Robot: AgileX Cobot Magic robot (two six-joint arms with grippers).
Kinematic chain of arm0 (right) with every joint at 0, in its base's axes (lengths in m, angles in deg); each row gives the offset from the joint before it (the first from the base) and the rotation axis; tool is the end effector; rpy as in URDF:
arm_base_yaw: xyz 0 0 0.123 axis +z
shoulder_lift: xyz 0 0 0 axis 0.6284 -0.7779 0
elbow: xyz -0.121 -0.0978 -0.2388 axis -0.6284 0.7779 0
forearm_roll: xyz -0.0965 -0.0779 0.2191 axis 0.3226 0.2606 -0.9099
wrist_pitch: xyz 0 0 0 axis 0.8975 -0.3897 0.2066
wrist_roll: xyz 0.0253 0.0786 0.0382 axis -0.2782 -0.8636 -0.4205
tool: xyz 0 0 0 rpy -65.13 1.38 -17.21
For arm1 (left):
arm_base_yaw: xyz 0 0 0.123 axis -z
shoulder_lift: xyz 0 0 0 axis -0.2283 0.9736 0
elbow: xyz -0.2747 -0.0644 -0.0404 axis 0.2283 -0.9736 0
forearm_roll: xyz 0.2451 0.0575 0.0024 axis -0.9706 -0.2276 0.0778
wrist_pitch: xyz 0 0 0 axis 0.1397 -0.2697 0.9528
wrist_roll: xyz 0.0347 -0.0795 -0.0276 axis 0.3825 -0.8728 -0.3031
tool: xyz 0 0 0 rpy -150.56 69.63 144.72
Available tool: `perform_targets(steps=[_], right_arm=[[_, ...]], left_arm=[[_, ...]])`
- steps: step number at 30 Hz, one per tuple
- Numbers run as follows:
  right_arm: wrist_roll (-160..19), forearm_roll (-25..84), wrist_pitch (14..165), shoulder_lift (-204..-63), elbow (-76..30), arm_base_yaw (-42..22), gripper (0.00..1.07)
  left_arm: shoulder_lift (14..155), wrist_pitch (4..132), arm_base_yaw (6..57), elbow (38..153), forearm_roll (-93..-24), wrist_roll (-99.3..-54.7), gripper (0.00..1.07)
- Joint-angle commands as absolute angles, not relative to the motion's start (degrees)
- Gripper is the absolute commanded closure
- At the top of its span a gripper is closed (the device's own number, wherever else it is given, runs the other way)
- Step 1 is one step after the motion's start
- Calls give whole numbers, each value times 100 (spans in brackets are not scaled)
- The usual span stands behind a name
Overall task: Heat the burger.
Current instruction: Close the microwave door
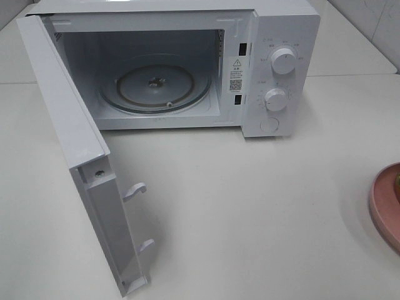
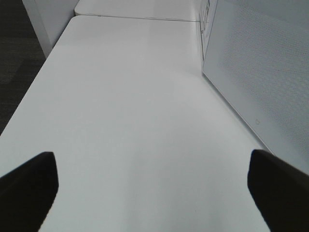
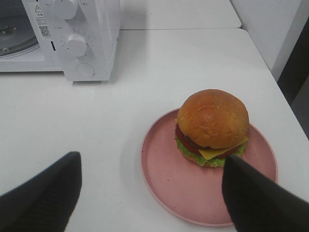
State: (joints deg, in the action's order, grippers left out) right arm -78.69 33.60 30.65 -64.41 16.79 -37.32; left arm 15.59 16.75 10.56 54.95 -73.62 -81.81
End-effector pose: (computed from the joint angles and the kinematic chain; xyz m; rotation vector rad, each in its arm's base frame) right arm -0.0007 -0.0049 0.2820 0.0292 1.9557 -0.0193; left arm -0.0085 0.0007 0.2799 -0.0663 2.0417 0.0332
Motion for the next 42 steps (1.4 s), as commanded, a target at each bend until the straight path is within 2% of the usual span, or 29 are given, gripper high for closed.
perform_targets(steps=[1,26,34,39,41,42], right_arm=[[-7829,3360,3094,-6281,1679,-3767,31],[-7829,3360,3094,-6281,1679,-3767,31],[-7829,3360,3094,-6281,1679,-3767,31],[-7829,3360,3094,-6281,1679,-3767,31],[-7829,3360,3094,-6281,1679,-3767,31],[-7829,3360,3094,-6281,1679,-3767,31]], left_arm=[[1473,1744,1056,5495,-7368,-8210,6],[1473,1749,1056,5495,-7374,-8216,6],[1530,1898,1056,5650,-7156,-8216,6],[1885,2248,1056,5713,-7133,-8216,13],[2166,2529,1056,5713,-7133,-8216,22],[2166,2529,1056,5713,-7133,-8216,22]])
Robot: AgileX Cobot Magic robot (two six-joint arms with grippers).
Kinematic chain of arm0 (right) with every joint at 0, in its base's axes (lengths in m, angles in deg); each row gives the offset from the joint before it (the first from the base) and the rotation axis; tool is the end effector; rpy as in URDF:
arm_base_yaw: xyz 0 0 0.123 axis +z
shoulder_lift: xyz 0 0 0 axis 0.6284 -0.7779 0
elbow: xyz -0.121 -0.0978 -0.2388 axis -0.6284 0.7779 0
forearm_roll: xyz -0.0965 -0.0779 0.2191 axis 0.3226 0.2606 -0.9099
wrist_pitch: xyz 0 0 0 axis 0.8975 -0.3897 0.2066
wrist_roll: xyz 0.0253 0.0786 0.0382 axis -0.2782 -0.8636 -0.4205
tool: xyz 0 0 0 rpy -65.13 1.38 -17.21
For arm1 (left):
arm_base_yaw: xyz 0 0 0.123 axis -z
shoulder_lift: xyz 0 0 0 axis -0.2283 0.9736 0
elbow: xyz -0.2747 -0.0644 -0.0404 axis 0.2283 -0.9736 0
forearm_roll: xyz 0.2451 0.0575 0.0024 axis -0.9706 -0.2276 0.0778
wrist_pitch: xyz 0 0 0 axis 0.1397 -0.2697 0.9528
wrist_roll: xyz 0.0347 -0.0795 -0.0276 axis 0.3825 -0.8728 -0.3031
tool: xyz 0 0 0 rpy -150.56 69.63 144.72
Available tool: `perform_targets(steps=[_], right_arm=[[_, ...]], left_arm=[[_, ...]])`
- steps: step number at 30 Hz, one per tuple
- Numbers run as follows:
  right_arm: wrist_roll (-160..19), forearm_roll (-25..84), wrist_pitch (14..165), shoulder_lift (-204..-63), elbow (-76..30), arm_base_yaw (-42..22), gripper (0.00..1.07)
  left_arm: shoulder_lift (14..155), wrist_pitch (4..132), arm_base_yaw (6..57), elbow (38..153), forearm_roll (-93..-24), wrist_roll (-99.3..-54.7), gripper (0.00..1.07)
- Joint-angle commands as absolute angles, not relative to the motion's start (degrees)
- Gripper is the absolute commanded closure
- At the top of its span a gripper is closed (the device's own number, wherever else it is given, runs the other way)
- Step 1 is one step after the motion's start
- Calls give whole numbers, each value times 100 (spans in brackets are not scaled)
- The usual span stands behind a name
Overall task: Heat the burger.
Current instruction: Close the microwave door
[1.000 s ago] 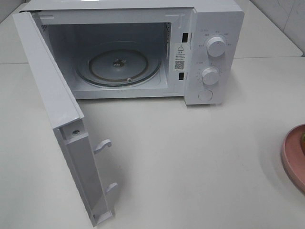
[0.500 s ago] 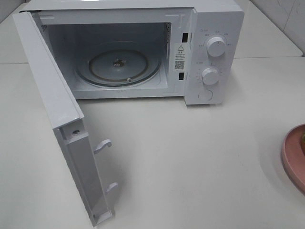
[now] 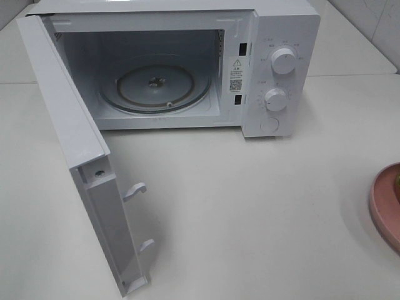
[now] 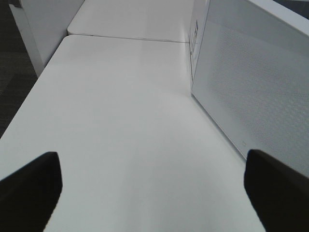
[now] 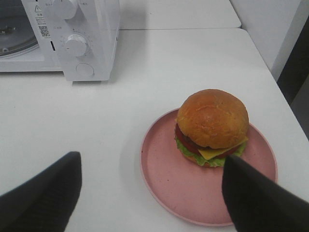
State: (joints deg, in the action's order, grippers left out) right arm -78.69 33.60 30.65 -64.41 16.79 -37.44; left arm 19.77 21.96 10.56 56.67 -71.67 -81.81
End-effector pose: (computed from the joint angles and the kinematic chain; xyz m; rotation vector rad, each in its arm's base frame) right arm -0.0007 -0.0049 0.2820 0.0313 1.9557 -0.0207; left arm 0.0037 -0.0014 0.2959 -0.0641 1.9935 -0.0068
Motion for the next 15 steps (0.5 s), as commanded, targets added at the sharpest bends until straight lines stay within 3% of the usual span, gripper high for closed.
perform_targets(steps=[1,3,5,6,7,8,9,10,11,12,15], right_arm=[[-7829,3360,3094,-6281,1679,-3767,31],[-7829,3360,3094,-6281,1679,-3767,31],[-7829,3360,3094,-6281,1679,-3767,31],[-7829,3360,3094,-6281,1679,-3767,31],[-7829,3360,3094,-6281,1679,-3767,31],[-7829,3360,3094,-6281,1679,-3767,31],[-7829,3360,3094,-6281,1679,-3767,31],[-7829,3360,3094,-6281,1679,-3767,31],[-7829,3360,3094,-6281,1679,-3767,31],[-7829,3360,3094,-6281,1679,-3767,31],[-7829,3360,3094,-6281,1679,-3767,31]], left_arm=[[2384,2718,1056,5713,-7133,-8216,31],[2492,2821,1056,5713,-7133,-8216,37],[2773,3170,1073,5696,-7133,-8216,55],[2773,3170,1073,5696,-7133,-8216,55],[2928,3480,1073,5644,-7133,-8216,67],[2928,3480,1073,5644,-7133,-8216,67],[3106,3875,1073,5564,-7133,-8216,81],[3203,4070,1073,5507,-7133,-8216,88],[3203,4070,1073,5507,-7133,-8216,88],[3392,4402,1073,5387,-7133,-8216,100],[3707,4969,1073,5215,-7133,-8210,107]])
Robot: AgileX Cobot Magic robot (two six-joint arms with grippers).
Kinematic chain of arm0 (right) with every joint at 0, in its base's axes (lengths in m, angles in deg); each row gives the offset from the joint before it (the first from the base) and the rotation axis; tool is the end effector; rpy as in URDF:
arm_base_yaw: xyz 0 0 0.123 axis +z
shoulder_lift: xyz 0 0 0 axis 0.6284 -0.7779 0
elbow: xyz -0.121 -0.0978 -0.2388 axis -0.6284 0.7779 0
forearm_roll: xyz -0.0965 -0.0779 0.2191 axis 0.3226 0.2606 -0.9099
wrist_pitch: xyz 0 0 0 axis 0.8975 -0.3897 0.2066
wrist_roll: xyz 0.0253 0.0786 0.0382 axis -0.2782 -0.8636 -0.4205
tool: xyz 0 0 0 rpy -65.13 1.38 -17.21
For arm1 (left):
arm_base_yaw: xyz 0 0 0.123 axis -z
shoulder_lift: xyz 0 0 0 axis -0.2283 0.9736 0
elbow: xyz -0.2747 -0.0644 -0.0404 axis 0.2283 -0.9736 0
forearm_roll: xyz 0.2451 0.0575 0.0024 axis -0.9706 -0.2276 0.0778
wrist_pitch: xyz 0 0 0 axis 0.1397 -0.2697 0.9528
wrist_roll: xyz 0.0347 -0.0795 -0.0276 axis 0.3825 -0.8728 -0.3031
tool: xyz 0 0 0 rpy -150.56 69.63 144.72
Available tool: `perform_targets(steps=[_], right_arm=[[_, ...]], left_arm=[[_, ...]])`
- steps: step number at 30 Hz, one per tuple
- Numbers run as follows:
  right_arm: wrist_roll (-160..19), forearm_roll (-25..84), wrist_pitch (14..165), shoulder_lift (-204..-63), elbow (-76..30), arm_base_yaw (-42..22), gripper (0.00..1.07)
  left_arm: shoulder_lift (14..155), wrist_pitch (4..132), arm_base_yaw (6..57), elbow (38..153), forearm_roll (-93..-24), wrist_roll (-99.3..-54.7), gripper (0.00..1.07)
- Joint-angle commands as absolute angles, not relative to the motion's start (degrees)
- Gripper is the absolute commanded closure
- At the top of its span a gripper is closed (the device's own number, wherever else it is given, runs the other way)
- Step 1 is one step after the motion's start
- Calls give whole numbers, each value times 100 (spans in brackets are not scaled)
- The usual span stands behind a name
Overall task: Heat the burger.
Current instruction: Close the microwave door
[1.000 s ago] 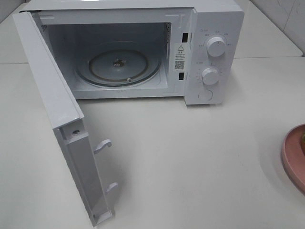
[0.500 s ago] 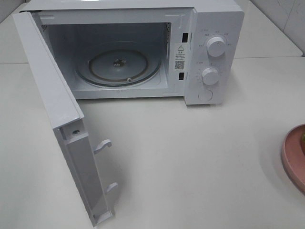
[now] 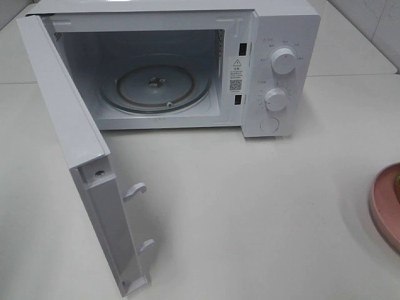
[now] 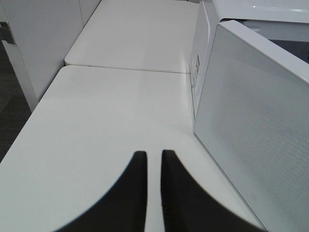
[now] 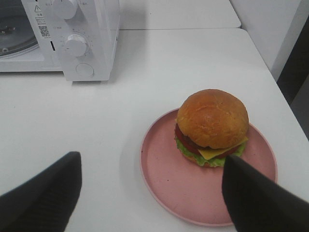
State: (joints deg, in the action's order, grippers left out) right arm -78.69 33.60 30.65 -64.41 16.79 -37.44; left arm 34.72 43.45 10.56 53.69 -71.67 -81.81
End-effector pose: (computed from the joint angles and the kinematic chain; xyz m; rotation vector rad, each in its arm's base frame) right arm -0.0007 -0.0049 0.2820 0.0313 1.9557 -0.0207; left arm 0.0674 0.0021 0.3023 -0.0704 1.9312 -0.0043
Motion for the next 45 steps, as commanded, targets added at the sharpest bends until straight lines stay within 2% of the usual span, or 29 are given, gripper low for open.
perform_targets(steps=[1,5,7,8,9,10,12,13,15,19,23,27,30,31,32,34,37,39,45], right_arm=[[-7829,3360,3094,-6281,1679,-3767,31],[-7829,3360,3094,-6281,1679,-3767,31],[-7829,3360,3094,-6281,1679,-3767,31],[-7829,3360,3094,-6281,1679,-3767,31],[-7829,3360,3094,-6281,1679,-3767,31],[-7829,3360,3094,-6281,1679,-3767,31],[-7829,3360,3094,-6281,1679,-3767,31],[-7829,3360,3094,-6281,1679,-3767,31],[-7829,3360,3094,-6281,1679,-3767,31],[-7829,3360,3094,-6281,1679,-3767,31],[-7829,3360,3094,-6281,1679,-3767,31],[-7829,3360,3094,-6281,1679,-3767,31],[-7829,3360,3094,-6281,1679,-3767,31],[-7829,3360,3094,-6281,1679,-3767,31],[-7829,3360,3094,-6281,1679,-3767,31],[-7829,3360,3094,-6281,1679,-3767,31],[-7829,3360,3094,-6281,1679,-3767,31],[-7829,3360,3094,-6281,1679,-3767,31],[-7829,3360,3094,-6281,1679,-3767,31]], left_arm=[[3707,4969,1073,5215,-7133,-8210,107],[4297,6259,1073,4877,-7127,-8210,107],[4406,6505,1073,4791,-7127,-8210,107],[4641,7084,1073,4636,-7133,-8210,107],[4641,7084,1073,4636,-7133,-8210,107],[4899,7760,1073,4441,-7133,-8210,107],[5031,8103,1073,4361,-7133,-8210,107],[5306,8814,1073,4149,-7133,-8210,107],[5426,9118,1073,4034,-7139,-8210,107],[6234,10791,1073,3605,-7391,-8233,107],[6939,11341,1073,3605,-7545,-8308,107],[7683,11776,1073,3737,-7763,-8651,107],[8142,12149,1073,3805,-8250,-8984,107],[8411,12435,1073,3840,-8651,-9224,107],[8411,12435,1073,3840,-8651,-9224,107],[8818,13014,1073,3840,-9173,-9442,107],[8955,13203,1073,3851,-9276,-9476,107],[9379,13369,1090,4109,-9860,-9671,107],[9666,13346,1337,4332,-9963,-9757,107]])
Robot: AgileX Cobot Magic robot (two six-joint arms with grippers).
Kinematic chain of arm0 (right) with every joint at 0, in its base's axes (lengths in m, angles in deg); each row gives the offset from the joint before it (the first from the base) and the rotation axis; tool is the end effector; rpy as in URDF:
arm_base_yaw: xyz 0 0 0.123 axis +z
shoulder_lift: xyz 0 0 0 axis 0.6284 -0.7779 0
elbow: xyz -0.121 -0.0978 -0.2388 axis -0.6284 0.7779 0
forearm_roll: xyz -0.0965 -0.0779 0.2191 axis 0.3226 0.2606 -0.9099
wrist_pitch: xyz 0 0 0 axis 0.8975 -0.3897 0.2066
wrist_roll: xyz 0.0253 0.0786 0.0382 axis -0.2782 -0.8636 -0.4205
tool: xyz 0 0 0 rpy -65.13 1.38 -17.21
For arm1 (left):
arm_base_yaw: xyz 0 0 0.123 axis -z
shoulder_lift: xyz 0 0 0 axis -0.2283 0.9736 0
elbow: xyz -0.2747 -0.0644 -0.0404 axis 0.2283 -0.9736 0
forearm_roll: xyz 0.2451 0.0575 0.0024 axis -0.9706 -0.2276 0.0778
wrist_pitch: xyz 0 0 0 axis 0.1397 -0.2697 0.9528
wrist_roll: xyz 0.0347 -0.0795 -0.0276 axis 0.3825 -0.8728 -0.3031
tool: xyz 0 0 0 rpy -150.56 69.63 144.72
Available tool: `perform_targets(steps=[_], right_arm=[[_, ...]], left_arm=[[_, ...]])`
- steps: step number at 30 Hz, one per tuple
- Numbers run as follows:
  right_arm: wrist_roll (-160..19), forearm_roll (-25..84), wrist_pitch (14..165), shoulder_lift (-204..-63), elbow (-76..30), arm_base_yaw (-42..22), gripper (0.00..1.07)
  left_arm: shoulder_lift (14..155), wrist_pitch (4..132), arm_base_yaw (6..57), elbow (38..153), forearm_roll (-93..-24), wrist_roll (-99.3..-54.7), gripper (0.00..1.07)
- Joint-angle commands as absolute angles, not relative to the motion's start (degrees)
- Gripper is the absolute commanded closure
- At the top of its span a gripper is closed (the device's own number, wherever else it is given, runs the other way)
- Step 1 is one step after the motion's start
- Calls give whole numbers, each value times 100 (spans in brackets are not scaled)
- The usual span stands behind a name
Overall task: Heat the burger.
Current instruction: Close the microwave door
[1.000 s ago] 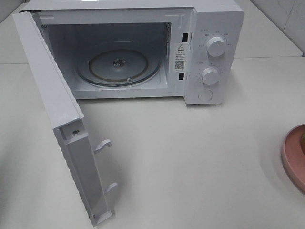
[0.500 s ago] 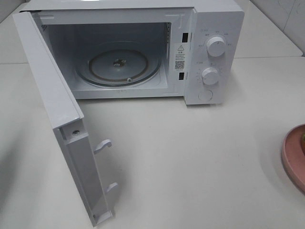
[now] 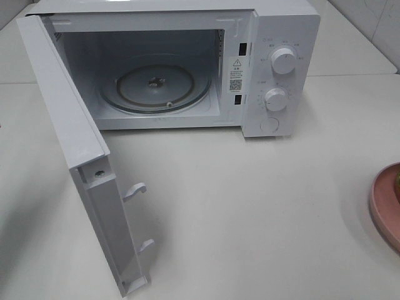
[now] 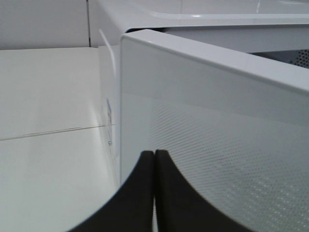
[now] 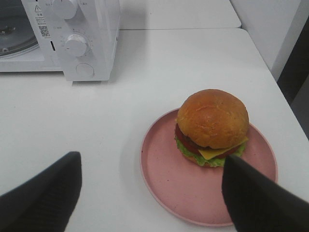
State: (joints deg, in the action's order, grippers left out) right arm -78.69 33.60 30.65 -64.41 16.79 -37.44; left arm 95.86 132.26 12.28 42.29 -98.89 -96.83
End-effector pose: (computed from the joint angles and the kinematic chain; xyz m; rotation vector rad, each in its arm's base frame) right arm -0.0007 -0.0049 0.2820 0.0313 1.9557 -0.0207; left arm 0.2250 -0.0284 0.1955 0.2571 1.6810 -0.2927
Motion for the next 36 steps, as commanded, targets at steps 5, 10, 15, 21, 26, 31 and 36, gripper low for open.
perform_targets(steps=[5,10,15,21,26,31,36], right_arm=[[-7829,3360,3094,-6281,1679,-3767,31],[-7829,3360,3094,-6281,1679,-3767,31],[-7829,3360,3094,-6281,1679,-3767,31],[-7829,3360,3094,-6281,1679,-3767,31],[-7829,3360,3094,-6281,1679,-3767,31],[-7829,3360,3094,-6281,1679,-3767,31],[-7829,3360,3094,-6281,1679,-3767,31]], left_arm=[[10159,13352,1835,4596,-9791,-9740,107],[10348,13346,2179,4733,-9637,-9677,107],[10548,13346,2391,4819,-9316,-9545,107],[10714,13329,2603,4951,-9259,-9545,107],[10886,13186,2918,5203,-9075,-9545,107],[11052,13042,3199,5455,-8783,-9545,107],[11190,12710,3480,5776,-8456,-9505,107]])
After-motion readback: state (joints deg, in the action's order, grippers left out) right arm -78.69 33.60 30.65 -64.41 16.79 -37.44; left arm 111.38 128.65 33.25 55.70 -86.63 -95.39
